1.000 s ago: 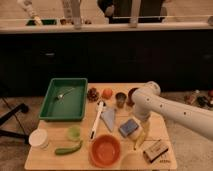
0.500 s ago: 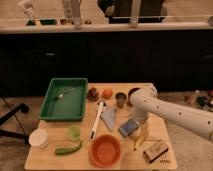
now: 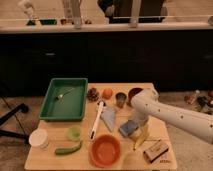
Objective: Place sponge in tray
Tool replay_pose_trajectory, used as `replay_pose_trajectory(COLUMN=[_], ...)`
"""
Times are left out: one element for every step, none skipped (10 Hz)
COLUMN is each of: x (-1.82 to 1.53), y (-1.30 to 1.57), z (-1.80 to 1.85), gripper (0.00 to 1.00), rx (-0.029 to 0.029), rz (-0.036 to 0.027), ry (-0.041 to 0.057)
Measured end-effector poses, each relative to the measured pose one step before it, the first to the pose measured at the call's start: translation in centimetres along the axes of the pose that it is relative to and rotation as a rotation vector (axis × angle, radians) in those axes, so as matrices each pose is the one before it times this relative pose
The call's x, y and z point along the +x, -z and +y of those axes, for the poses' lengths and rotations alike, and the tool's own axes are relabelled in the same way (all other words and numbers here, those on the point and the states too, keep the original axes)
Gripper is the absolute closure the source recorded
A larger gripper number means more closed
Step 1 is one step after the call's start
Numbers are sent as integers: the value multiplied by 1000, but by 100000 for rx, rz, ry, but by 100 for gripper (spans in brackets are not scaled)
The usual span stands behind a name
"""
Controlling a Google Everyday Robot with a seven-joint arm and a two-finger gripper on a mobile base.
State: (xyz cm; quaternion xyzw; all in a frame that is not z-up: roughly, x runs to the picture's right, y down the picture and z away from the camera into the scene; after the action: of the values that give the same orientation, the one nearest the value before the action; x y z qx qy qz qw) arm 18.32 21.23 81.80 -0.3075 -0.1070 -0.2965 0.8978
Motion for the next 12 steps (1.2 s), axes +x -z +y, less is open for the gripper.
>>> replay_pose_trajectory(x=[-380,-240,-339,-155,-535,-356,-713,-435,-332,-222,-271,-159], y=[1042,846,785,199,107,-1,-105,-174,-144,-161,-233,-148], z=[-227,-194,-303,-113,-568,-421,-568,-271,-225,-78,-97,-125], gripper=[20,20,20,20,20,20,20,20,20,20,20,20], rx=[2480,2095,2705,1179,1479,1084,1123,478,307,80,125,189], rz=[1140,1284,845,127,-739,-817,-2330,-1895,-1959,-1535,-1938,-1088], ry=[399,688,909,431,1695,1350,1143,731,216,-334,-659,-510])
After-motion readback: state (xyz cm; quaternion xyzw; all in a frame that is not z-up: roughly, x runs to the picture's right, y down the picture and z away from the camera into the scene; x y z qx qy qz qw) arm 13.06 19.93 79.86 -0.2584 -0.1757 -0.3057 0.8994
